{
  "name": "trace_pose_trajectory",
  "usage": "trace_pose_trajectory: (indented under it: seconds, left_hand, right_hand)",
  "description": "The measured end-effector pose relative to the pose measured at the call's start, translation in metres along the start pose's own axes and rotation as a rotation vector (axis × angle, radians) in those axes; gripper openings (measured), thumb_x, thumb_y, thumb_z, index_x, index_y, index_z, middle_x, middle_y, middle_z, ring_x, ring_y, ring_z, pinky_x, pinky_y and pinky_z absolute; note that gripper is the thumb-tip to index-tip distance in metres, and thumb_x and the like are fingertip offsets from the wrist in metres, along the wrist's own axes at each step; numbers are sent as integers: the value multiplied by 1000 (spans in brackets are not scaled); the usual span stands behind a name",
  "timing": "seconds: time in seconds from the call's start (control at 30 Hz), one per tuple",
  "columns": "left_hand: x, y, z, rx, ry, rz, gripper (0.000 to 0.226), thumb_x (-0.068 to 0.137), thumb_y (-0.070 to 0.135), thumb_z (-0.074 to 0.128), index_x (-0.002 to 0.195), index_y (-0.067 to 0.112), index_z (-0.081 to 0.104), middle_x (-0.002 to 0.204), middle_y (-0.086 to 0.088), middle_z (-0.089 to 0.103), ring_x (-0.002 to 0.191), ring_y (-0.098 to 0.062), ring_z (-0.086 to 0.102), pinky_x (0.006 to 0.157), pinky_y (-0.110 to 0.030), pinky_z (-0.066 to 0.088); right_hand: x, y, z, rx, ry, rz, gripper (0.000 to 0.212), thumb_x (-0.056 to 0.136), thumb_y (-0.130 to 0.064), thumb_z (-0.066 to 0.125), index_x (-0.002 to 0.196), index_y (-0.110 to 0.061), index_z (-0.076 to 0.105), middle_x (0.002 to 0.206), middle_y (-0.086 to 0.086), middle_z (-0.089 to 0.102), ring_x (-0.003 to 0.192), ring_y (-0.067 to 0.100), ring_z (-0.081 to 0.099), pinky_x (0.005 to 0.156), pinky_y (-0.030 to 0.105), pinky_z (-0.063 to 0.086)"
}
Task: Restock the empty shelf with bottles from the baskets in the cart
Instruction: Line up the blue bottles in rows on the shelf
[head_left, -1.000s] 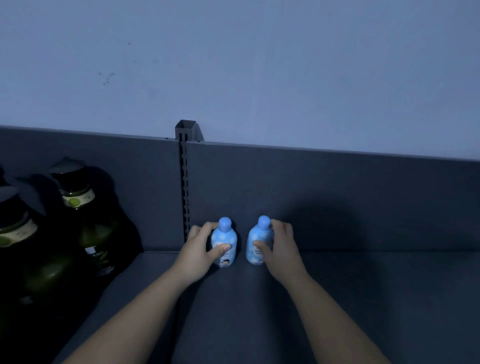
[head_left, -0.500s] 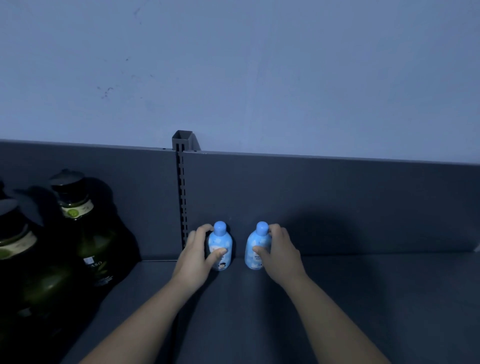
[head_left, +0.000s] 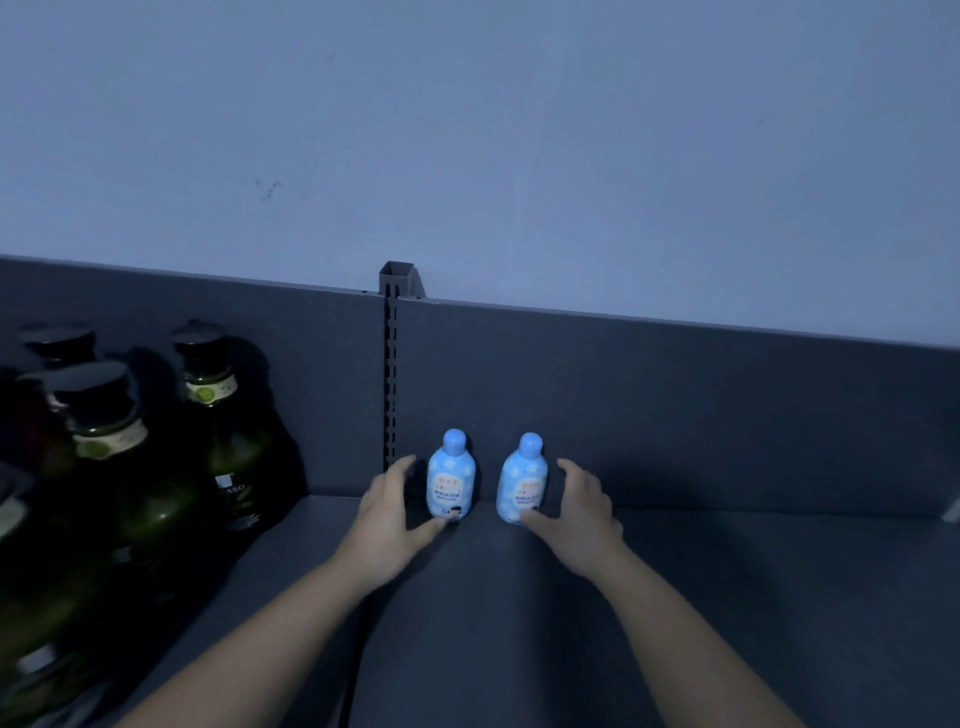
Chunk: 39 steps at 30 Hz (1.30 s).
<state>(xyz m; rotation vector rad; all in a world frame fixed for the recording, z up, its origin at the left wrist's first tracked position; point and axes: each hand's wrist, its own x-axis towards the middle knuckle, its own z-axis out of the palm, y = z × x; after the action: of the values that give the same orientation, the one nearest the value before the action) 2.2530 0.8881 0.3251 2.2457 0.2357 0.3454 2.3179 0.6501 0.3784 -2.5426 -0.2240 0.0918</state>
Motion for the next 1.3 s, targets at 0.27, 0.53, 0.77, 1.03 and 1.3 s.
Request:
trace_pose_trajectory:
  seconds: [0.27, 0.53, 0.77, 1.03, 1.3]
  left_hand:
    - [-85, 9, -31, 471, -195, 13, 92, 85, 72, 46, 154, 32, 1, 163, 5, 9, 151, -16, -1, 122, -46, 8]
    - [-190, 60, -20, 665, -192, 30, 103, 66, 88, 7, 155, 36, -2, 164, 7, -4, 149, -11, -13, 120, -51, -3]
    - [-297, 65, -23, 740, -122, -96, 85, 84, 78, 15, 154, 36, -8, 164, 9, -9, 150, -11, -13, 120, -49, -3]
    - [-419, 47, -55, 665, 1, -364, 78, 95, 67, 31, 155, 34, -8, 164, 5, -7, 151, -14, -9, 121, -48, 0]
    - [-490, 9, -85, 619, 116, -516, 78, 96, 61, 37, 155, 33, -7, 164, 4, -8, 151, -15, -9, 121, -50, -1]
  right_hand:
    - [-60, 36, 8, -195, -61, -237, 75, 92, -48, 56, 153, -27, 18, 162, -7, 15, 148, 15, 17, 121, 45, 11]
    - [-139, 55, -15, -281, -175, -447, 79, 93, -63, 43, 156, -30, 9, 165, -10, 4, 151, 16, 2, 122, 46, -3]
    - [-203, 52, -11, -280, -299, -577, 84, 91, -71, 38, 157, -29, 8, 165, -9, 3, 151, 16, 1, 122, 47, -2]
    - [-278, -5, 38, -279, -520, -831, 85, 93, -68, 38, 157, -27, 3, 165, -8, -1, 152, 18, -1, 122, 47, -1]
    - [-333, -65, 93, -301, -647, -1016, 87, 91, -69, 41, 157, -29, 1, 165, -9, -3, 151, 16, -5, 122, 46, -3]
